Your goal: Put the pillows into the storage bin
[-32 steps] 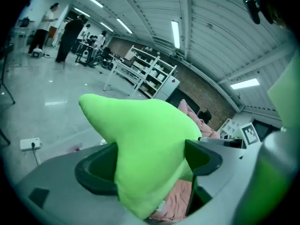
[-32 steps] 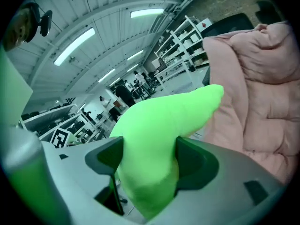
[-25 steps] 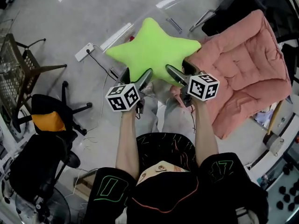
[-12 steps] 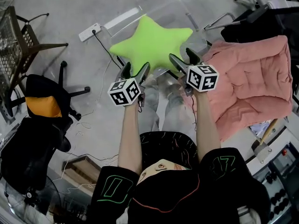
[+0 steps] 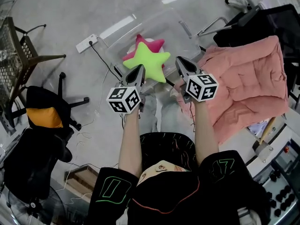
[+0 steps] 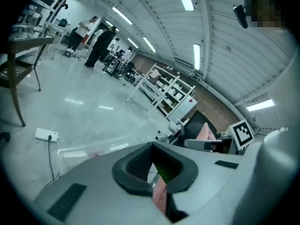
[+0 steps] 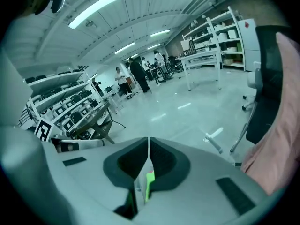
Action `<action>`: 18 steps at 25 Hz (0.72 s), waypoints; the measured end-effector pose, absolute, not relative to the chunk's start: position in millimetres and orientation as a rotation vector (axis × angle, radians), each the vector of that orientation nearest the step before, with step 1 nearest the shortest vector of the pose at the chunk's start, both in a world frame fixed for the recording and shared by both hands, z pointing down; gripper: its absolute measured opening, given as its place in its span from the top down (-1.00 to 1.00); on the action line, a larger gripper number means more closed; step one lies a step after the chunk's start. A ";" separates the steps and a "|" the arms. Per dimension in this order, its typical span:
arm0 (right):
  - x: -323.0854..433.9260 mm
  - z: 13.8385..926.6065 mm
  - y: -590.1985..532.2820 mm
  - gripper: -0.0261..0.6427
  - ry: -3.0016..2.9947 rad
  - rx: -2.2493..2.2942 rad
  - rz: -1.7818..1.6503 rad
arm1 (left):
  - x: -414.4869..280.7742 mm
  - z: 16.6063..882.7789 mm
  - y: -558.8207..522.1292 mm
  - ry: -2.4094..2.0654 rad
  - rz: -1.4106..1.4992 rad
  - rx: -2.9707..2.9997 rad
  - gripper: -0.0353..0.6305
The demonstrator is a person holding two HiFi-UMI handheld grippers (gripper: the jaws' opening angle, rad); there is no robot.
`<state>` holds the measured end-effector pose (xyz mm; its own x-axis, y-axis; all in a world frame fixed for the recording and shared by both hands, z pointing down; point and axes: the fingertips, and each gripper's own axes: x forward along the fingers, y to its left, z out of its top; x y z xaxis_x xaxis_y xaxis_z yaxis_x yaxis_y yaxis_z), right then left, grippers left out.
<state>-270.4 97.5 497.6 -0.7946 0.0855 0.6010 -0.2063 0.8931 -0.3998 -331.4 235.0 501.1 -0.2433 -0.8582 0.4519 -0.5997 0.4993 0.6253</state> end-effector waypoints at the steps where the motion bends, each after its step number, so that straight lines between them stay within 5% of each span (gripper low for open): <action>1: -270.8 487.2 93.8 0.91 -2.436 0.090 0.598 | -332.6 488.5 229.3 -1.966 -0.426 1.236 0.92; 18: -260.2 314.3 17.1 0.91 -2.734 0.334 0.378 | -356.9 303.6 131.6 -2.243 -0.226 1.598 0.91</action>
